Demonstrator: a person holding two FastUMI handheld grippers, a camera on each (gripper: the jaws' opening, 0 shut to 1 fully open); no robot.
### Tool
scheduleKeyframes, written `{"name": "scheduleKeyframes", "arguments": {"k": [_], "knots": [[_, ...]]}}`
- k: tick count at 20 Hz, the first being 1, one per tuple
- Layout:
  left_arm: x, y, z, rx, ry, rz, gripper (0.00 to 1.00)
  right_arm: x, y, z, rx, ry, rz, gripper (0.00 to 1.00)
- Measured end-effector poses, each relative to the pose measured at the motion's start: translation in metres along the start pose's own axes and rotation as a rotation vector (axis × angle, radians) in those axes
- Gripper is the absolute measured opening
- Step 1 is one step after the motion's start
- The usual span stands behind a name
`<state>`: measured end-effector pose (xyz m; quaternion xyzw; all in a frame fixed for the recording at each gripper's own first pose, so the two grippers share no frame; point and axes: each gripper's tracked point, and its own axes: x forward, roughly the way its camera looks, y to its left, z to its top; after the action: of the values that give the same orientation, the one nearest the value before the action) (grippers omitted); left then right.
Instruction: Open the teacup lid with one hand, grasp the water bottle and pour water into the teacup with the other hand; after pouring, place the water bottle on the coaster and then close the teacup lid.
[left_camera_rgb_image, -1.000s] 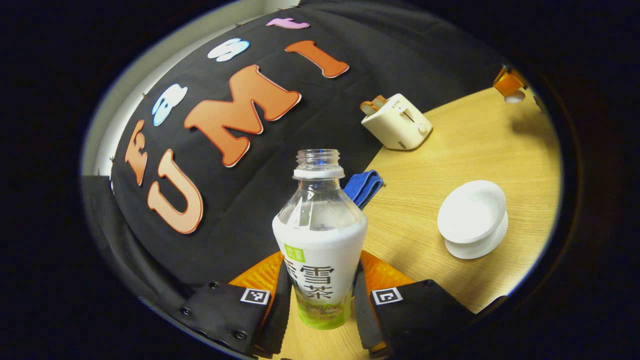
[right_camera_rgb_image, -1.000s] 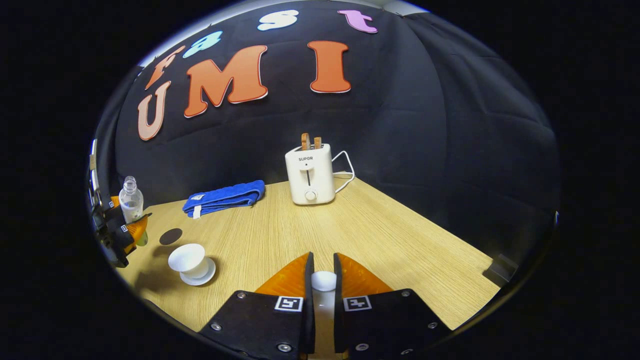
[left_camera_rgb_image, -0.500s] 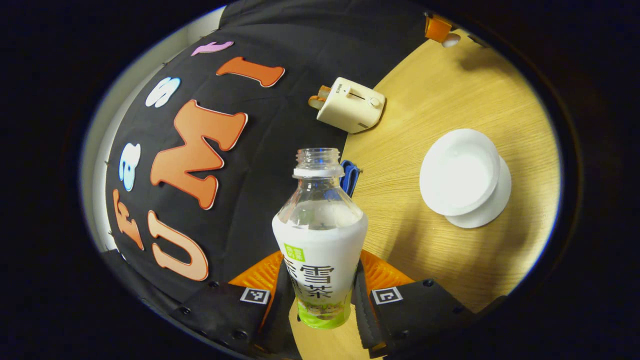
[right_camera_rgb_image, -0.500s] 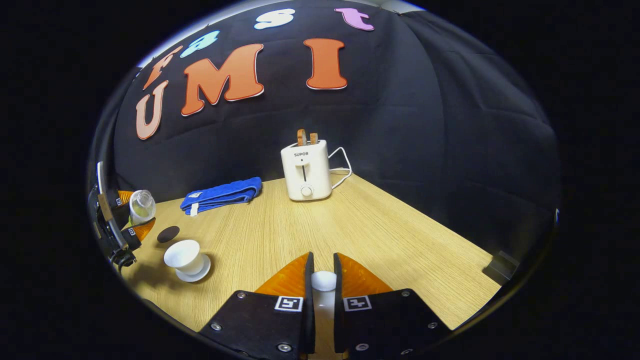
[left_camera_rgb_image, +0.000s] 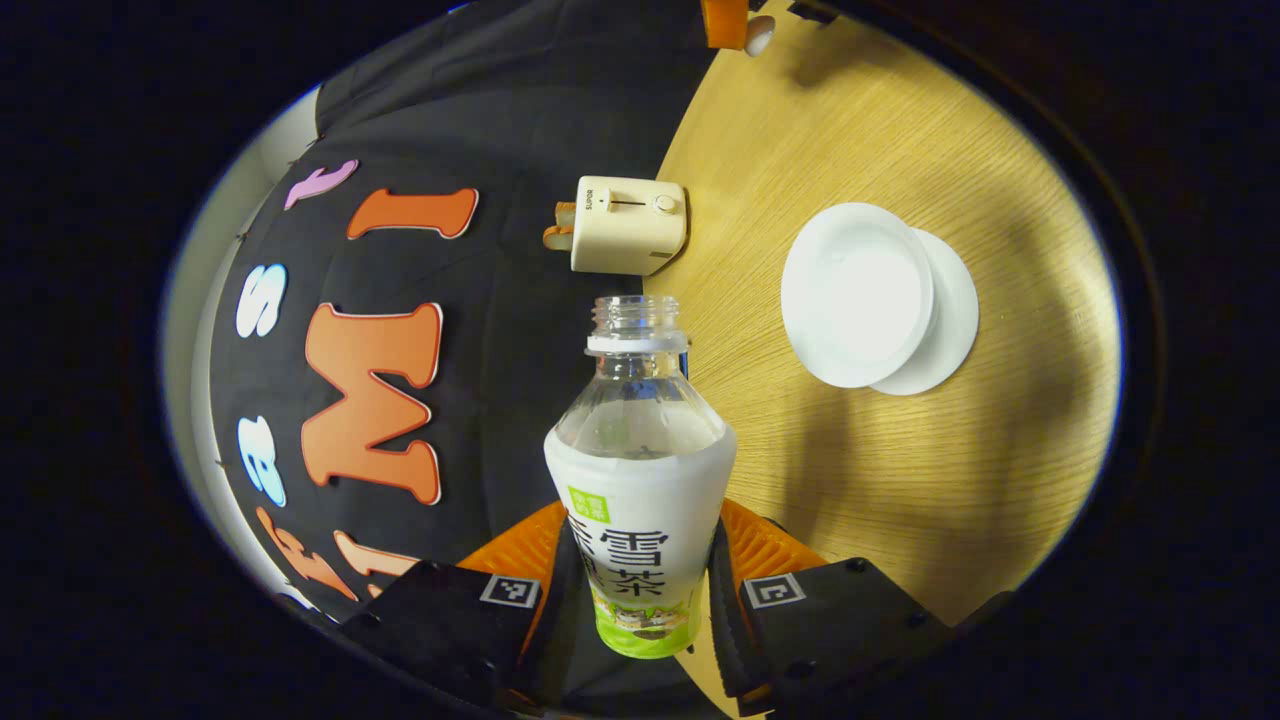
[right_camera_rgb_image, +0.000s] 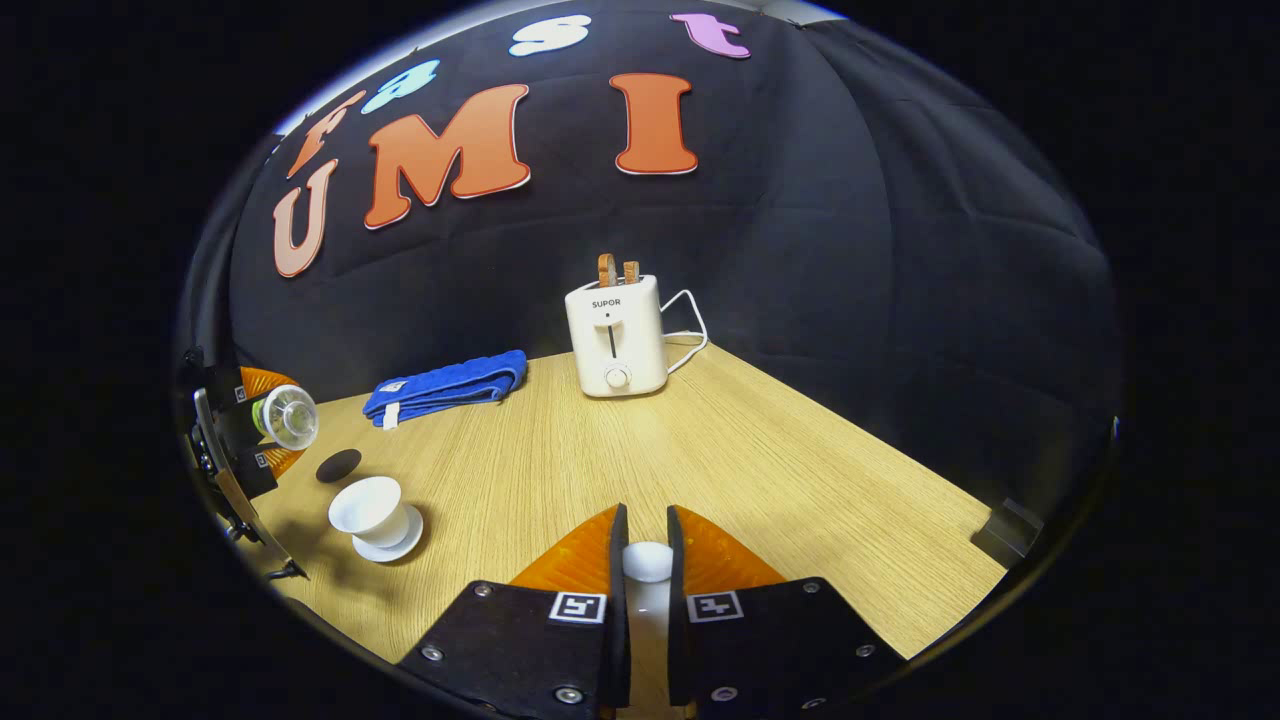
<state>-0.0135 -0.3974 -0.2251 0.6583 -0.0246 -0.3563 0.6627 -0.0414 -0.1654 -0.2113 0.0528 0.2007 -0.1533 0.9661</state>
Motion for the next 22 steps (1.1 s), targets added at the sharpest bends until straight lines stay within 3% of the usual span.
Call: {"name": "scheduleKeyframes", "arguments": {"k": [22], "knots": [[0.012, 0.008, 0.001, 0.433, 0.028, -0.094, 0.61, -0.003, -0.003, 0.001, 0.001, 0.005, 0.005, 0.15]]}}
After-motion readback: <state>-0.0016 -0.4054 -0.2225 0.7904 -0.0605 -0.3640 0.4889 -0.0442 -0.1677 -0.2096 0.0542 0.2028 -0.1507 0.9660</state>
